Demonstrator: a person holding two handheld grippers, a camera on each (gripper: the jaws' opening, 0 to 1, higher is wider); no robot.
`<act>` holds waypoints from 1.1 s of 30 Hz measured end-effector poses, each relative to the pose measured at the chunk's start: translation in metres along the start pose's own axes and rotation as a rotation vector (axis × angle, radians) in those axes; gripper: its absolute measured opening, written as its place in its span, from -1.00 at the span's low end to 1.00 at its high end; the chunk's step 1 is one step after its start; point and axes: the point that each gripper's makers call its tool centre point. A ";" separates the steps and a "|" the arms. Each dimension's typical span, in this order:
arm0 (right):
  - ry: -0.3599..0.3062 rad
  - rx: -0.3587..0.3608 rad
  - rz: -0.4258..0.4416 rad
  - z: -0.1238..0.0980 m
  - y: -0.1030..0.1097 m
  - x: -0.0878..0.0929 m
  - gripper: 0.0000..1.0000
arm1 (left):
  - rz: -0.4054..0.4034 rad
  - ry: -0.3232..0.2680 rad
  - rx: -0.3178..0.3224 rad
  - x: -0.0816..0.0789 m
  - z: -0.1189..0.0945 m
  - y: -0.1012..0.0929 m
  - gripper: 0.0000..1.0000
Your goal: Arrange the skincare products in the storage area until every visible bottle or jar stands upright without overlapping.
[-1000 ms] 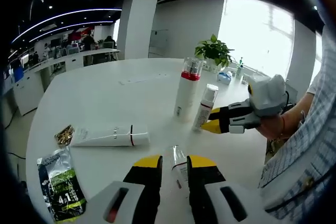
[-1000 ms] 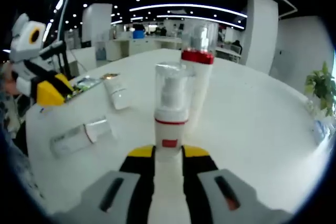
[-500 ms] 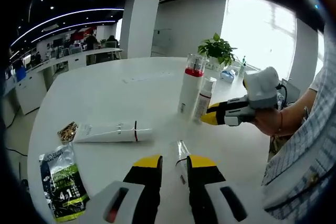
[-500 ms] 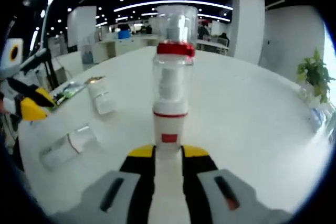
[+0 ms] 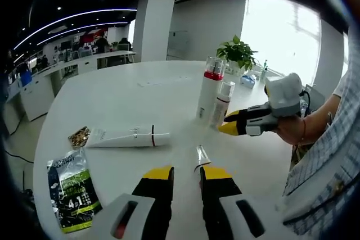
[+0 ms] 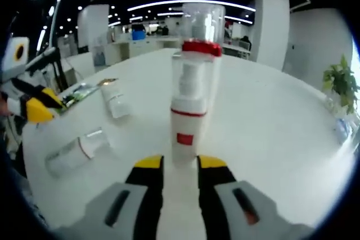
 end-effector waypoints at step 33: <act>-0.137 -0.303 -0.235 -0.016 0.091 -0.060 -0.52 | -0.170 -0.040 -0.076 0.025 -0.013 0.026 -0.61</act>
Point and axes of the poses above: the point that each gripper's makers call its tool centre point, and the gripper's own axes: z roughly forward along the fingers, y roughly to its left, x roughly out of its underside, and after that the axes turned 11 degrees about x, right-handed
